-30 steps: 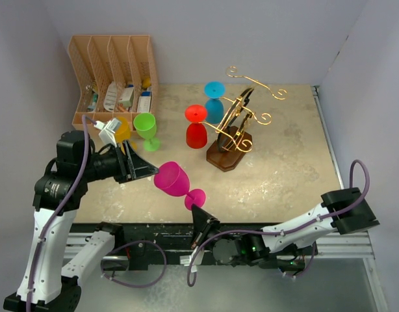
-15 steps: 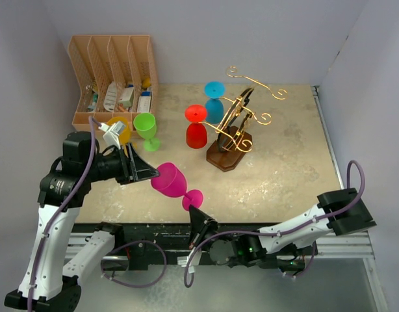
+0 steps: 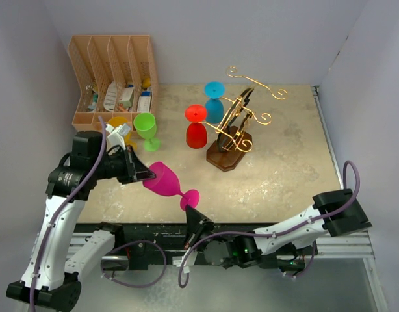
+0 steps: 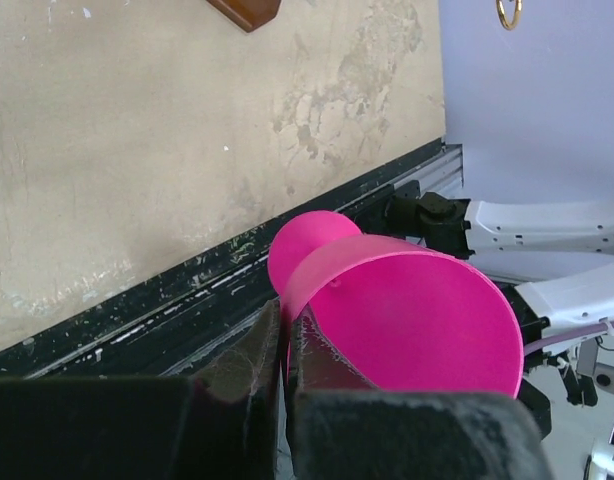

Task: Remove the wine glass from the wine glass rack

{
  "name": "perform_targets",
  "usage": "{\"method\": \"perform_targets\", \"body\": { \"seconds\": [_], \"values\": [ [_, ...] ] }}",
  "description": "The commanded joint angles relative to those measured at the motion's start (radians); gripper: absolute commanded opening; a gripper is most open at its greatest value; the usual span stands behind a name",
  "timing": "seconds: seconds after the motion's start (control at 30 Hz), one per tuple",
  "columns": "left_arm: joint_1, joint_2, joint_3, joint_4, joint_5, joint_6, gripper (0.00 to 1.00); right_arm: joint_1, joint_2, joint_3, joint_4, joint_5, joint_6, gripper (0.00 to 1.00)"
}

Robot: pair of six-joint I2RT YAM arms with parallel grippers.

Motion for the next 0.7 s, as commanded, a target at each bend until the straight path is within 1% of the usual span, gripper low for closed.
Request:
{"method": "perform_targets", "body": {
  "seconds": [0.0,0.1,0.13,0.23,0.27,0.3,0.37,0.47,0.57,0.67],
  "values": [
    [-0.004,0.006,0.01,0.021,0.003,0.003,0.0,0.006,-0.038,0.018,0.035,0.007,0.021,0.0],
    [-0.004,0.019,0.027,0.008,-0.069,0.015,0.0,0.005,-0.069,0.001,0.008,0.011,0.043,0.02],
    [-0.003,0.025,0.034,0.005,-0.087,0.019,0.0,0.005,-0.079,-0.004,0.002,0.014,0.049,0.05],
    [-0.004,0.051,0.051,0.007,-0.155,0.027,0.0,0.005,-0.109,-0.017,-0.048,0.017,0.078,0.27],
    [-0.004,0.061,0.053,0.015,-0.162,0.027,0.0,0.006,-0.119,-0.022,-0.068,0.018,0.086,0.33],
    [-0.004,0.067,0.049,0.031,-0.165,0.019,0.0,0.006,-0.129,-0.026,-0.068,0.022,0.088,0.36],
    [-0.004,0.081,0.039,0.058,-0.174,0.007,0.0,0.006,-0.152,-0.035,-0.069,0.019,0.089,0.39],
    [-0.004,0.104,0.028,0.087,-0.209,-0.005,0.0,0.007,-0.189,-0.047,-0.098,0.011,0.131,0.41],
    [-0.004,0.13,0.032,0.095,-0.28,-0.001,0.0,0.007,-0.237,-0.05,-0.094,0.004,0.155,0.42],
    [-0.004,0.156,0.046,0.088,-0.392,0.013,0.0,0.006,-0.283,0.007,-0.107,-0.007,0.252,0.43]
  ]
}}
